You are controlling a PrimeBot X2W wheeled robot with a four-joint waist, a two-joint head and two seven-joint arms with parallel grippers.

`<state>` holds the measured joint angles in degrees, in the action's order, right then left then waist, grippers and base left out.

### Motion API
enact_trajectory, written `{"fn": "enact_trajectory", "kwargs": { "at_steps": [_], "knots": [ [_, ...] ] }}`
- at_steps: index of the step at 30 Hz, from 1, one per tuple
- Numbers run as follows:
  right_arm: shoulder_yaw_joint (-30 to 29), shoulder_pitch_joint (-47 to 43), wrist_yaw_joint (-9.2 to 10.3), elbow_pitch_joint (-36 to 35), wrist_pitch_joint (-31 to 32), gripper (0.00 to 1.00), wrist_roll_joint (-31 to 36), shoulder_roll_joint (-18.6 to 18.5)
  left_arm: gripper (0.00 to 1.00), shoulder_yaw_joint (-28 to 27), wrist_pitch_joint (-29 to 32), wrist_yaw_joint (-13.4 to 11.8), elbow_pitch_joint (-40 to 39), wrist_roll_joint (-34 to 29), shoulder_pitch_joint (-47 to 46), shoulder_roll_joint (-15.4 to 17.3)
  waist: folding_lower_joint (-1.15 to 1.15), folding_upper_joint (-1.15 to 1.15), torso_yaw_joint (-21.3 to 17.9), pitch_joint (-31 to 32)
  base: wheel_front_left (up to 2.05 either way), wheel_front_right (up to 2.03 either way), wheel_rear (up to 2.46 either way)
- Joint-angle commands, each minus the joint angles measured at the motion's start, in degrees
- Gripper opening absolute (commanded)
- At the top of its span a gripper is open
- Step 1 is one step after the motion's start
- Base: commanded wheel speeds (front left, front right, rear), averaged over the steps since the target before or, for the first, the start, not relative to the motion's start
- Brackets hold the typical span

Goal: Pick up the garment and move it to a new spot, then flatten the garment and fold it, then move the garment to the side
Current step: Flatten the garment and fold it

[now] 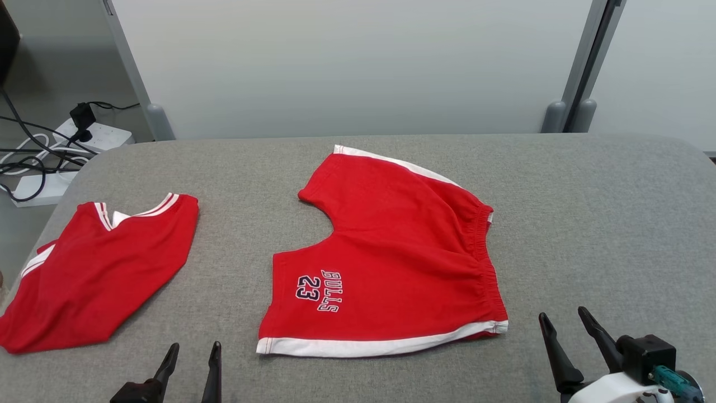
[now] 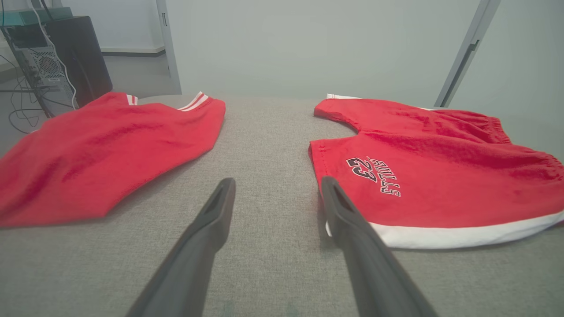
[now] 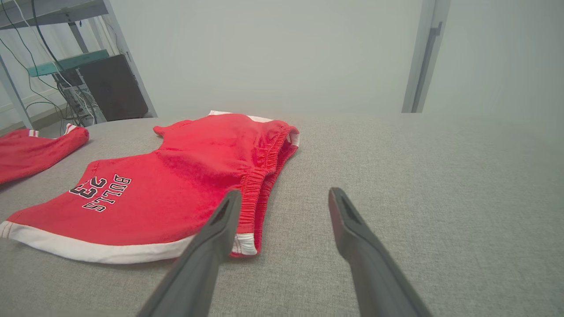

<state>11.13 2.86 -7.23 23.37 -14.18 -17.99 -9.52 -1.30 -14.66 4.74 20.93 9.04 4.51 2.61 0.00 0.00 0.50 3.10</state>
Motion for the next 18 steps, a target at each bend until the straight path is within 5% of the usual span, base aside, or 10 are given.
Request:
{"fn": "enact_trajectory", "kwargs": {
  "at_steps": [1,18],
  "knots": [
    [0.8,0.8,-0.25,-0.8,-0.8,1.0,0.7,-0.8,1.0,-1.7,-0.3,-0.8,-1.6,-0.9,-1.5,0.3,0.0,0.0,0.0,-0.2,0.0,0.0,0.0],
    [5.8,2.9,-0.25,4.6,-0.8,1.0,-0.8,-1.3,1.0,0.7,-0.3,0.2,1.3,3.2,-2.2,0.3,0.0,0.0,1.5,-1.3,0.0,0.0,0.0]
  ]
}}
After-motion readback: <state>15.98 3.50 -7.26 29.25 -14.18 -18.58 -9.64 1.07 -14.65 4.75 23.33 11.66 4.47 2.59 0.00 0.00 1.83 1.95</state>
